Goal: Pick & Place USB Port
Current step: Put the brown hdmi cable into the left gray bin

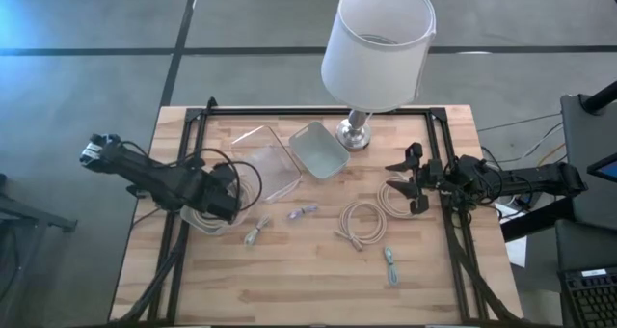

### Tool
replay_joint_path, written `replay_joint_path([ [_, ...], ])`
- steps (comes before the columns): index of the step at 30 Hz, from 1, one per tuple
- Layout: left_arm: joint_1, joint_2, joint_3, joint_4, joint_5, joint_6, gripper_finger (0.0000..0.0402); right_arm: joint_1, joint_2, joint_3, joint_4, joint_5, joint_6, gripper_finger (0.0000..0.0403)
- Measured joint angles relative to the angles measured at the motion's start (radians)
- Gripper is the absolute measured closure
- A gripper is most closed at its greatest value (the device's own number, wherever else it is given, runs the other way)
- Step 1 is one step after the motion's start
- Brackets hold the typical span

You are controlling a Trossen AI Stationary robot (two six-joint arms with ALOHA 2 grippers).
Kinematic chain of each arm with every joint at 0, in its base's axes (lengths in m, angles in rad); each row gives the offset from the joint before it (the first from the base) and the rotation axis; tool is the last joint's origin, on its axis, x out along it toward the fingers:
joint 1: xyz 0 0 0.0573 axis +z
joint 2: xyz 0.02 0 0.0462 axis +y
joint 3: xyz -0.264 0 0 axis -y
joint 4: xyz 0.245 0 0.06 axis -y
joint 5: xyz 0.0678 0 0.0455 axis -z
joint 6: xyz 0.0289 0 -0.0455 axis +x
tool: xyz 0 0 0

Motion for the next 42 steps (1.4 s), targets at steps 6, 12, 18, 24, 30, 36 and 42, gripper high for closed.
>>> replay_joint_path([
  [6,0.006,0.000,-0.066,-0.001,-0.045,-0.041,0.0382,0.000,0.000,0.000,0.000,0.000,0.000,0.0216],
  [12,0.008,0.003,-0.088,-0.001,-0.022,-0.038,0.0382,0.000,0.000,0.000,0.000,0.000,0.000,0.0216],
  [18,0.008,0.003,-0.038,0.000,-0.008,0.020,0.0383,0.000,0.000,0.000,0.000,0.000,0.000,0.0216],
  [24,0.009,0.003,-0.005,-0.001,-0.018,0.089,0.0383,0.000,0.000,0.000,-0.008,0.000,0.023,0.0216],
  [30,0.038,0.003,-0.077,0.000,0.017,0.152,0.0383,0.000,-0.001,0.000,-0.008,0.000,0.027,0.0216],
  [36,0.044,0.003,-0.213,0.000,0.066,0.143,0.0383,0.000,-0.001,0.000,-0.008,0.000,0.052,0.0216],
  [42,0.049,0.002,-0.305,0.003,0.077,0.125,0.0383,0.000,0.000,0.000,-0.008,0.000,0.049,0.0216],
])
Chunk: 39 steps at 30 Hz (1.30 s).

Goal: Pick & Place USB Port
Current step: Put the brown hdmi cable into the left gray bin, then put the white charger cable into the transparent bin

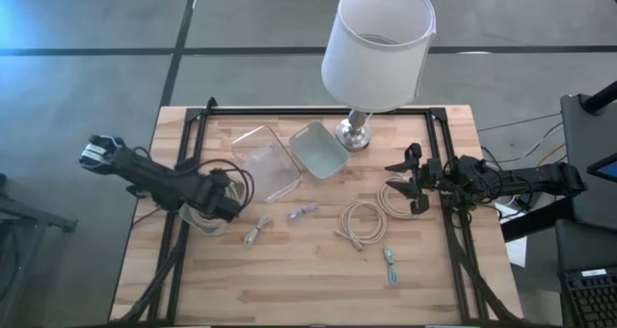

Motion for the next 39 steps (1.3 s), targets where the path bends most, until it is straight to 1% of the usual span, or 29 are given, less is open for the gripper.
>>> replay_joint_path([
  [4,0.005,0.000,-0.052,-0.005,0.009,-0.012,0.0383,0.000,0.000,0.000,0.000,0.000,0.000,0.0216],
  [10,0.005,0.004,-0.042,-0.005,-0.004,-0.035,0.0380,0.000,0.000,0.000,0.000,0.000,0.000,0.0216],
  [18,0.005,0.003,-0.041,0.042,0.049,0.003,0.0332,0.000,0.000,0.000,0.000,0.000,0.000,0.0216],
  [22,0.005,0.004,-0.037,0.066,0.057,0.036,0.0307,0.000,0.000,0.000,0.000,0.000,0.000,0.0216],
  [26,0.005,0.004,-0.007,0.065,0.059,0.045,0.0286,0.000,0.000,0.000,0.000,0.000,0.001,0.0216],
  [31,0.005,0.004,0.075,0.057,0.060,0.061,0.0266,0.000,0.000,0.000,0.000,0.000,0.003,0.0216],
  [36,0.005,0.004,0.143,0.041,0.061,0.081,0.0250,0.000,0.000,0.000,0.001,0.000,0.007,0.0216],
  [39,0.005,0.004,0.163,0.042,0.070,0.081,0.0246,0.000,0.000,0.000,0.007,0.000,0.026,0.0216],
])
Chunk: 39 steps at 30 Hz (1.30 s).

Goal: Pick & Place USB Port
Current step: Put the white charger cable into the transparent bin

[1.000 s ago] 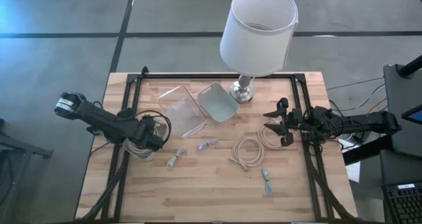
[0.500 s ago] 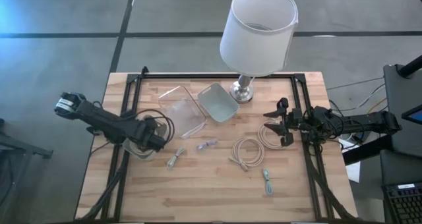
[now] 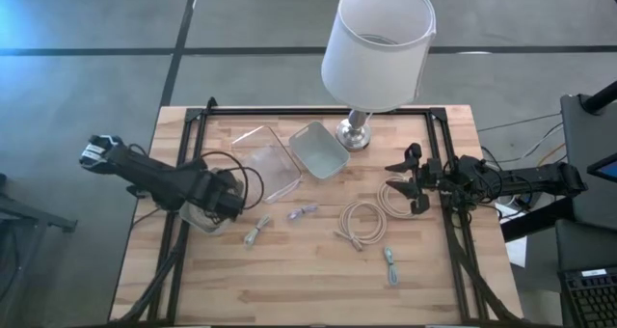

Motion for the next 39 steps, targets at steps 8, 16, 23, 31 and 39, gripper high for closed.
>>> replay_joint_path([
  [8,0.000,0.000,0.001,0.008,0.032,0.019,0.0245,0.000,0.088,0.036,0.027,-0.001,0.044,0.0216],
  [16,0.000,0.000,0.016,0.056,0.033,0.018,0.0246,0.000,0.396,0.193,-0.022,-0.009,0.029,0.0216],
  [23,-0.002,0.000,0.083,0.283,0.024,0.031,0.0248,0.000,0.622,0.373,-0.284,-0.011,0.019,0.0216],
  [31,-0.006,0.016,0.071,0.619,0.127,0.049,0.0250,0.001,0.815,0.494,-0.322,-0.100,-0.048,0.0216],
  [39,-0.011,0.083,0.043,0.636,0.150,-0.005,0.0250,0.002,0.974,0.577,-0.322,-0.263,-0.088,0.0216],
])
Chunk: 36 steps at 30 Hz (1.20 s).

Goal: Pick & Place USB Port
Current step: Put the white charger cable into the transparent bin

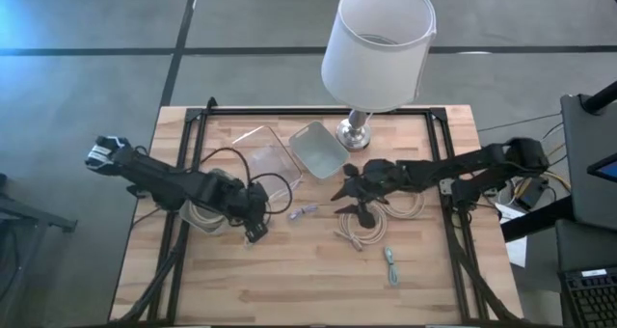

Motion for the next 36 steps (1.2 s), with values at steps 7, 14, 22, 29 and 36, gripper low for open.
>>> replay_joint_path([
  [7,-0.016,0.114,-0.020,0.004,0.090,-0.029,0.0250,0.000,0.082,0.053,-0.009,-0.001,0.000,0.0216],
  [14,-0.019,0.239,-0.025,0.015,0.116,-0.082,0.0251,0.000,0.076,0.059,-0.031,-0.001,0.000,0.0216],
  [22,-0.019,0.354,-0.025,0.026,0.136,-0.068,0.0250,0.000,0.069,0.059,-0.031,-0.001,0.000,0.0216],
  [29,-0.018,0.397,-0.024,0.032,0.162,-0.026,0.0278,0.000,0.070,0.059,-0.042,0.000,0.002,0.0216],
  [36,-0.019,0.348,-0.004,0.035,0.282,-0.020,0.0379,0.000,0.070,0.059,-0.045,0.000,0.003,0.0216],
])
